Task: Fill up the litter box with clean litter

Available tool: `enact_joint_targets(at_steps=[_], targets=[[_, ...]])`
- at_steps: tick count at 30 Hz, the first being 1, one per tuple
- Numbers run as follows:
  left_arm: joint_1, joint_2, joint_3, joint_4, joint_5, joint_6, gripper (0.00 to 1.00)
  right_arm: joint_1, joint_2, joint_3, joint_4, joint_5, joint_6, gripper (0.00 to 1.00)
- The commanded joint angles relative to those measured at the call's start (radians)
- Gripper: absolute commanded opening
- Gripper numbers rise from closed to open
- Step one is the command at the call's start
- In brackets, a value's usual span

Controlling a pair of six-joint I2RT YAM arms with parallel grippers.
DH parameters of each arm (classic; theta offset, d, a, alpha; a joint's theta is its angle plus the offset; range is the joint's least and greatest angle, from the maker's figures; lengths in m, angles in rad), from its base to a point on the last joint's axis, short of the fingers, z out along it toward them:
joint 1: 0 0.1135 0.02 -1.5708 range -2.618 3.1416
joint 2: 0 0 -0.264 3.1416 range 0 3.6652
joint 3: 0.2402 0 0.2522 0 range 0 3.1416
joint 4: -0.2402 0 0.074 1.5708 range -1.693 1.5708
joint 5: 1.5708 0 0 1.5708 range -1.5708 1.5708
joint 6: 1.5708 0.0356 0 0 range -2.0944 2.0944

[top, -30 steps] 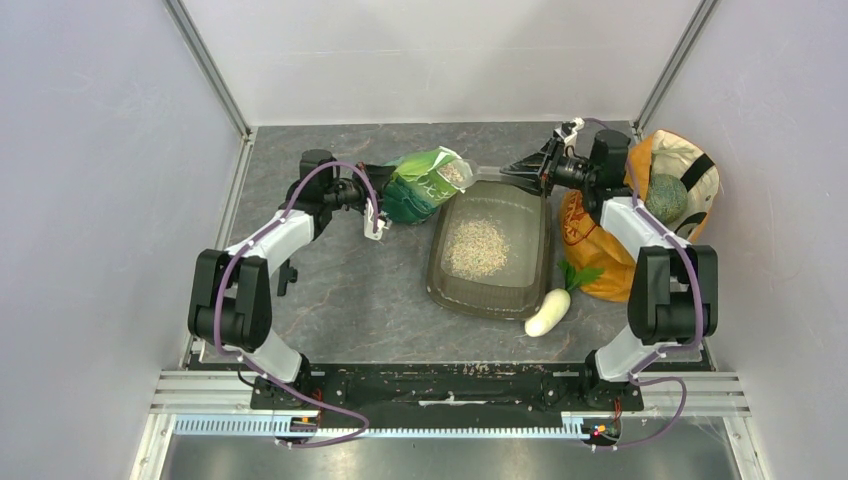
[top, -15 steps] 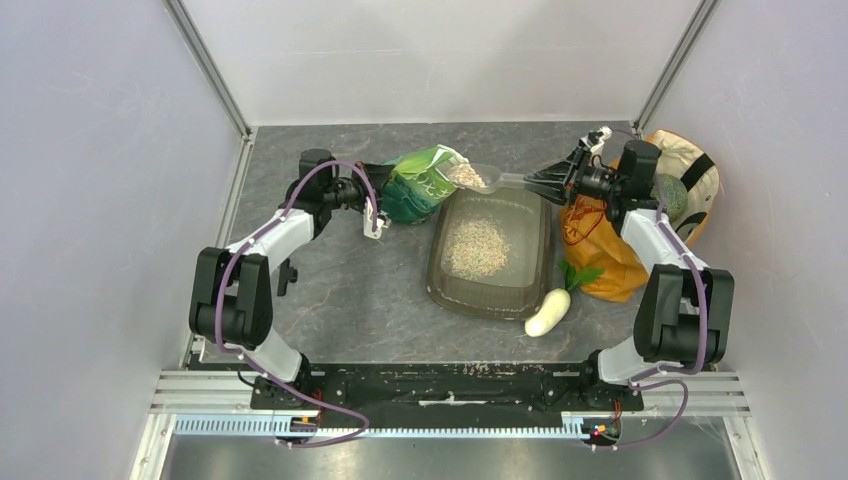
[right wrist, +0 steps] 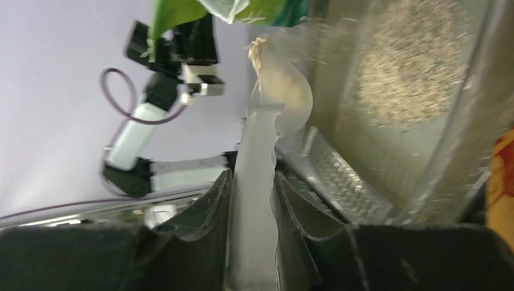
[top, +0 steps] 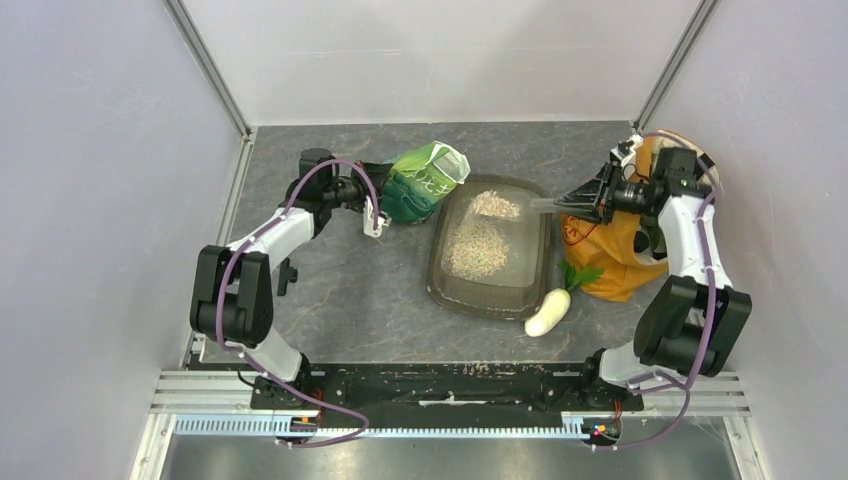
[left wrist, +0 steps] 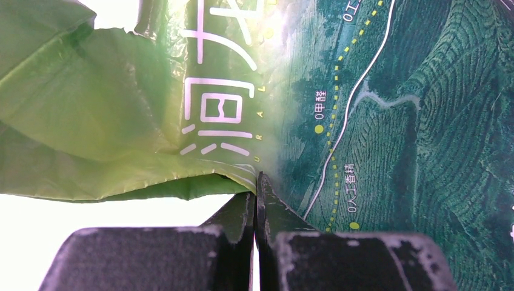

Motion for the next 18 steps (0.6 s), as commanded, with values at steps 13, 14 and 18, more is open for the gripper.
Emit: enact_joint_targets(at_steps=[13, 14, 18], targets=[[0.0, -0.089, -0.079, 0.166, -0.064, -0.123, 0.02, 0.359, -0.108, 0.338, -0.413, 0.896, -0.668, 0.0], [0.0, -0.095, -0.092, 0.179, -0.072, -0.134, 0.02, 0.387, -0.128, 0.33, -0.391, 0.919, -0.683, 0.0], [0.0, -0.124, -0.141, 0.209, -0.096, -0.155, 0.02, 0.454, -0.136, 0.343, -0.377, 0.975, -0.735, 0.0]])
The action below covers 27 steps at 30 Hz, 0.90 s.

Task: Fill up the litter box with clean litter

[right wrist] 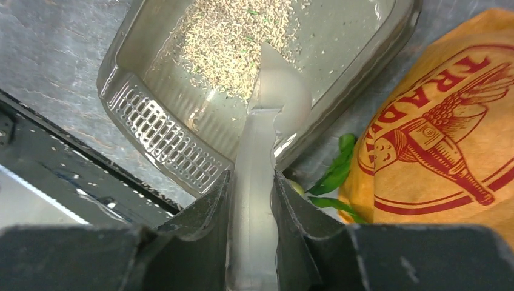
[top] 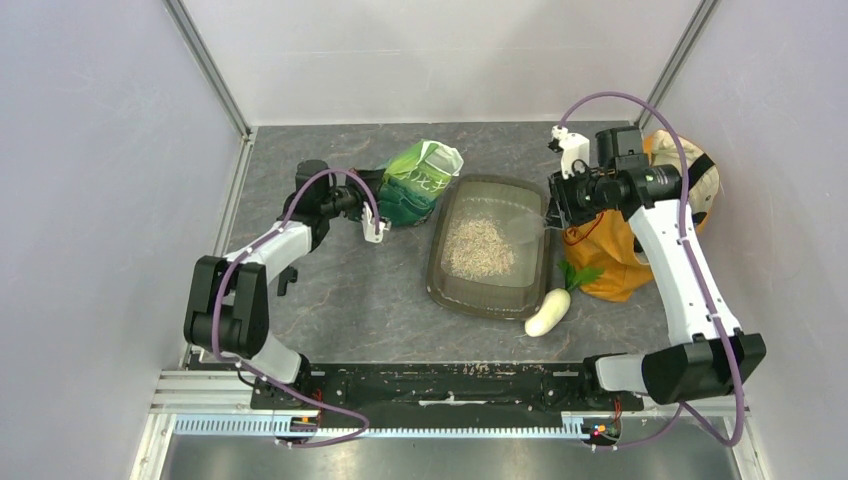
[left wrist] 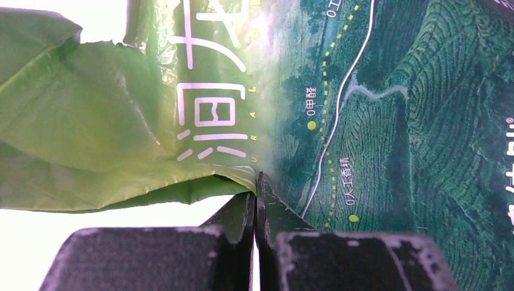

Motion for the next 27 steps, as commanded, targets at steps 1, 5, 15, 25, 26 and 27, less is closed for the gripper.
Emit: enact_joint_targets(at_steps=[1, 5, 15, 25, 26, 27], targets=[[0.0, -0.07, -0.044, 0.11, -0.025, -0.065, 0.02, 0.041, -0.02, 0.057, 0.03, 0.118, -0.097, 0.0], [0.0, -0.082, -0.062, 0.138, -0.055, -0.1, 0.02, 0.044, 0.006, 0.103, -0.025, -0.013, -0.072, 0.0], [0.007, -0.11, -0.123, 0.233, -0.178, -0.228, 0.02, 0.103, 0.019, 0.105, 0.104, -0.538, 0.118, 0.0], [0.023, -0.11, -0.129, 0.34, -0.282, -0.375, 0.02, 0.415, 0.212, 0.062, 0.351, -0.496, 0.172, 0.0], [0.028, -0.112, -0.129, 0.346, -0.29, -0.39, 0.02, 0.433, 0.242, 0.059, 0.373, -0.491, 0.178, 0.0], [0.032, -0.115, -0.13, 0.349, -0.297, -0.402, 0.02, 0.449, 0.271, 0.059, 0.396, -0.489, 0.182, 0.0]])
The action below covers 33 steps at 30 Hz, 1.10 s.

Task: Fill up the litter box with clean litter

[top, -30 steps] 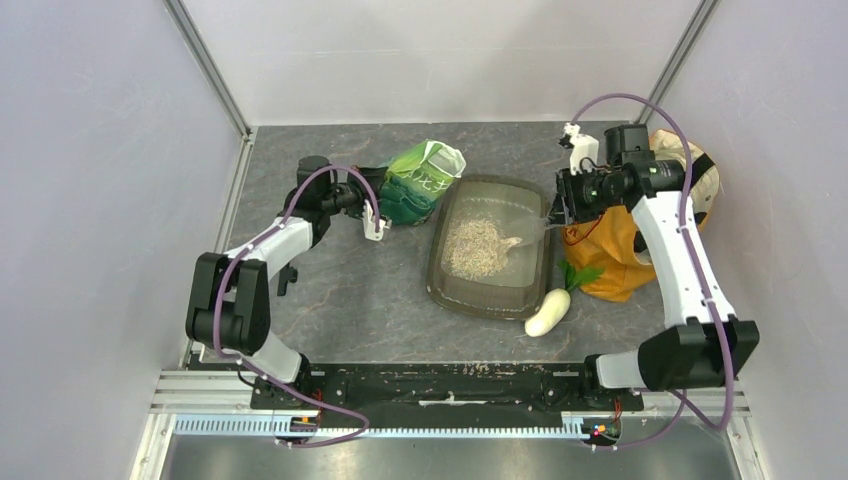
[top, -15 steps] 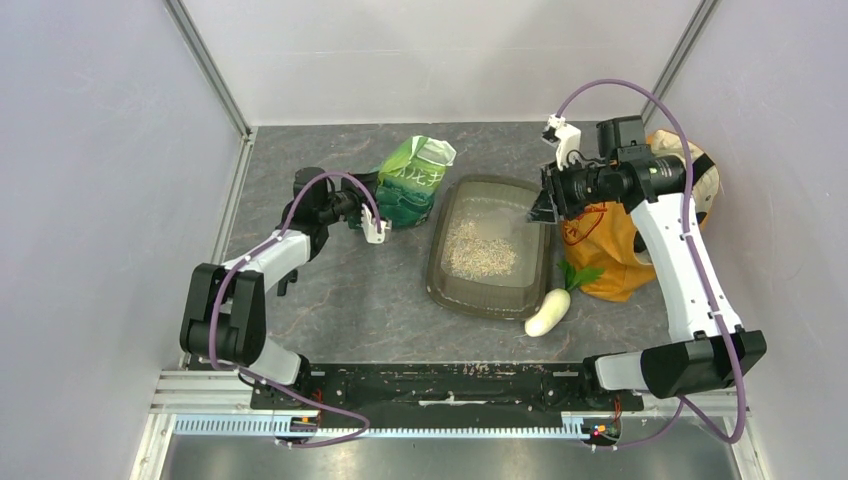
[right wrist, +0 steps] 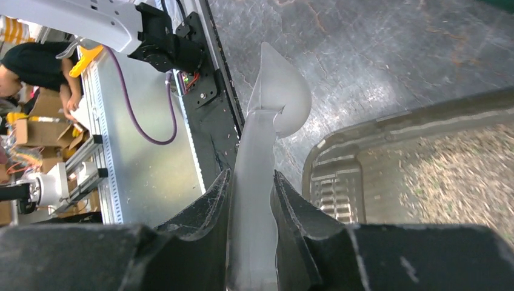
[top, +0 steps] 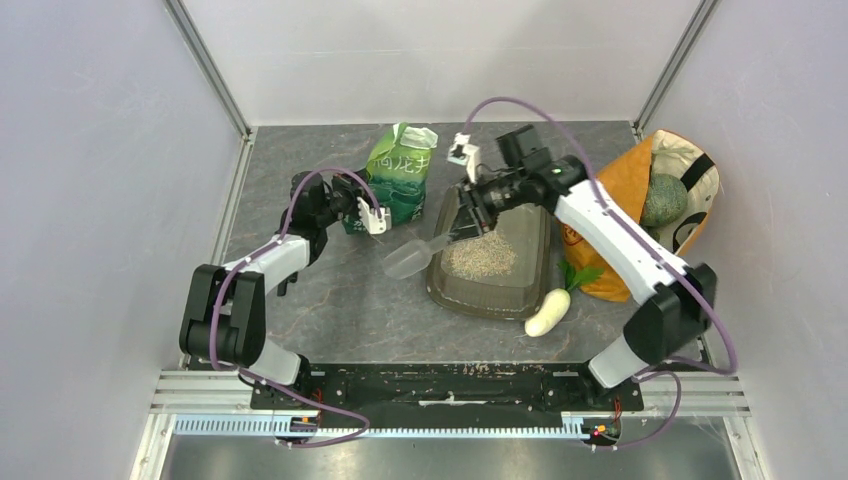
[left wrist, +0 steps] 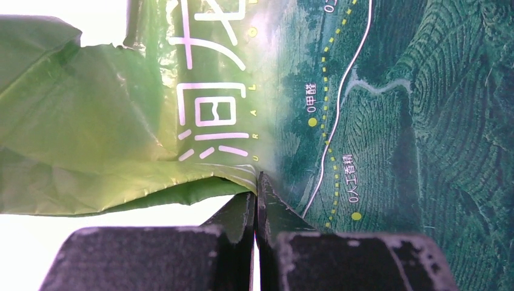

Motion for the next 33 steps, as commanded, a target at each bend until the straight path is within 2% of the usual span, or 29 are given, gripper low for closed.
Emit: enact_joint_targets(at_steps=[1, 10, 13, 16, 25, 27, 29, 33], targets=[[0.031, -0.059, 0.006, 0.143, -0.062, -0.098, 0.02, 0.065, 0.101, -0.011, 0.164, -0.009, 0.032, 0.0], [0.109, -0.097, -0.03, 0.138, -0.038, -0.13, 0.02, 0.175, 0.309, 0.044, 0.293, 0.031, 0.015, 0.0], [0.129, -0.104, -0.047, 0.139, -0.027, -0.128, 0.02, 0.188, 0.373, 0.057, 0.343, 0.053, 0.031, 0.04], [0.149, -0.109, -0.054, 0.145, -0.021, -0.149, 0.02, 0.192, 0.423, 0.062, 0.397, 0.072, 0.047, 0.17], [0.215, -0.111, -0.061, 0.15, 0.035, -0.156, 0.02, 0.192, 0.477, 0.114, 0.525, 0.116, 0.134, 0.77], [0.221, -0.115, -0.063, 0.151, 0.053, -0.157, 0.02, 0.183, 0.472, 0.147, 0.522, 0.116, 0.135, 0.84], [0.226, -0.121, -0.062, 0.151, 0.073, -0.167, 0.02, 0.155, 0.455, 0.17, 0.528, 0.099, 0.138, 0.86], [0.228, -0.125, -0.057, 0.152, 0.112, -0.171, 0.02, 0.069, 0.422, 0.178, 0.616, 0.08, 0.134, 0.93]])
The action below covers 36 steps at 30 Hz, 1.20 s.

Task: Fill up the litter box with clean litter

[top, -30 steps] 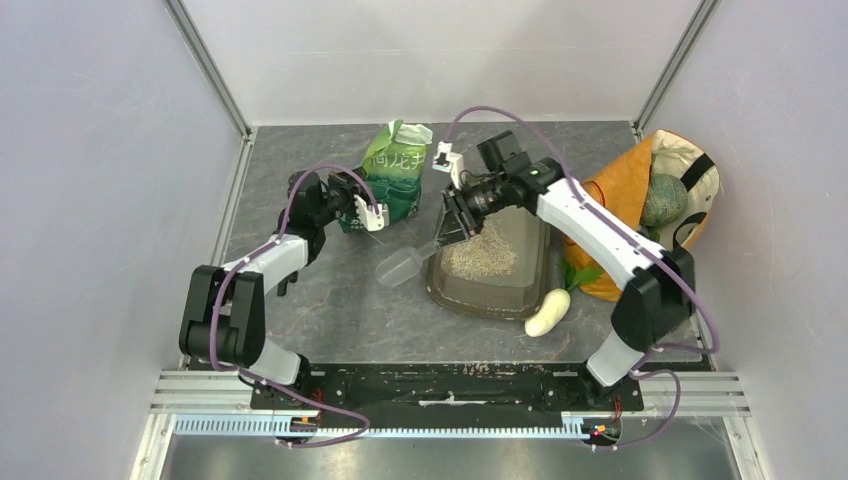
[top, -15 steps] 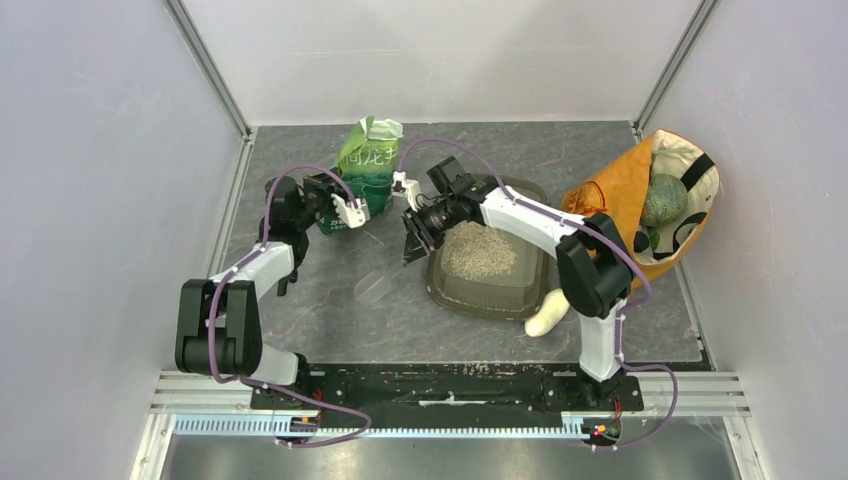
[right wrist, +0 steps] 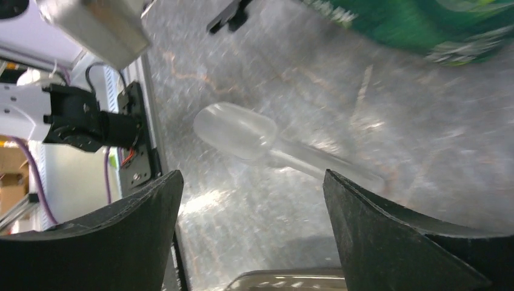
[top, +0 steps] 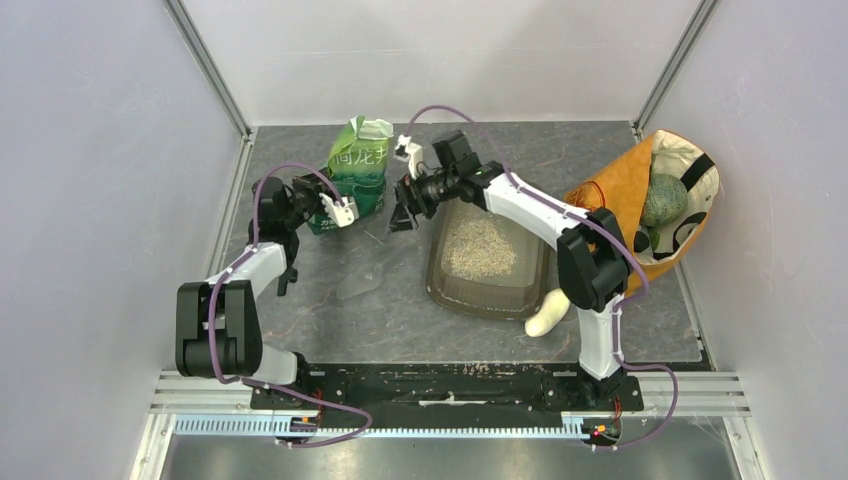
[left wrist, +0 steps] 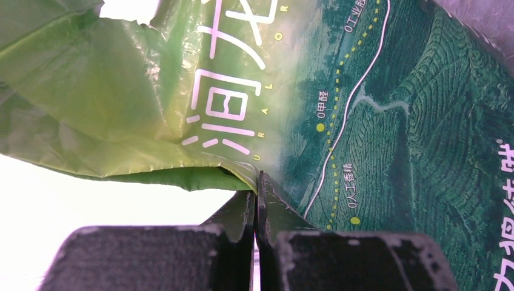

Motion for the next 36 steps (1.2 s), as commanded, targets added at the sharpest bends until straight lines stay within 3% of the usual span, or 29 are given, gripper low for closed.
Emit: enact_joint_targets(at_steps=[1, 10, 17, 26, 30, 31, 32, 33, 34, 35, 36], targets=[[0.007, -0.055, 0.008, 0.104, 0.081, -0.027, 0.02, -0.11, -0.056, 0.054, 0.137, -0.016, -0.026, 0.94], [0.023, -0.076, -0.006, 0.032, 0.239, 0.119, 0.02, -0.22, 0.094, 0.277, 0.178, -0.025, -0.278, 0.97], [0.026, -0.103, -0.01, -0.037, 0.273, 0.205, 0.02, -0.246, 0.208, 0.502, 0.191, -0.018, -0.001, 0.87], [0.027, -0.109, -0.017, -0.06, 0.284, 0.246, 0.02, -0.205, 0.312, 0.596, 0.082, 0.099, -0.079, 0.86], [0.026, -0.115, -0.022, -0.073, 0.28, 0.253, 0.02, -0.198, 0.363, 0.655, 0.047, 0.149, -0.111, 0.8], [0.026, -0.116, -0.021, -0.079, 0.277, 0.254, 0.02, -0.195, 0.371, 0.663, 0.042, 0.15, -0.109, 0.74], [0.026, -0.119, -0.019, -0.095, 0.274, 0.261, 0.02, -0.193, 0.373, 0.663, 0.041, 0.149, -0.104, 0.62], [0.027, -0.121, -0.016, -0.108, 0.27, 0.261, 0.02, -0.19, 0.374, 0.662, 0.041, 0.143, -0.097, 0.48], [0.027, -0.124, -0.013, -0.126, 0.263, 0.258, 0.03, -0.19, 0.373, 0.66, 0.042, 0.134, -0.089, 0.27], [0.026, -0.127, -0.004, -0.159, 0.254, 0.256, 0.07, -0.189, 0.37, 0.66, 0.046, 0.117, -0.058, 0.11], [0.027, -0.132, 0.019, -0.235, 0.239, 0.264, 0.21, -0.189, 0.363, 0.659, 0.05, 0.106, -0.032, 0.0]])
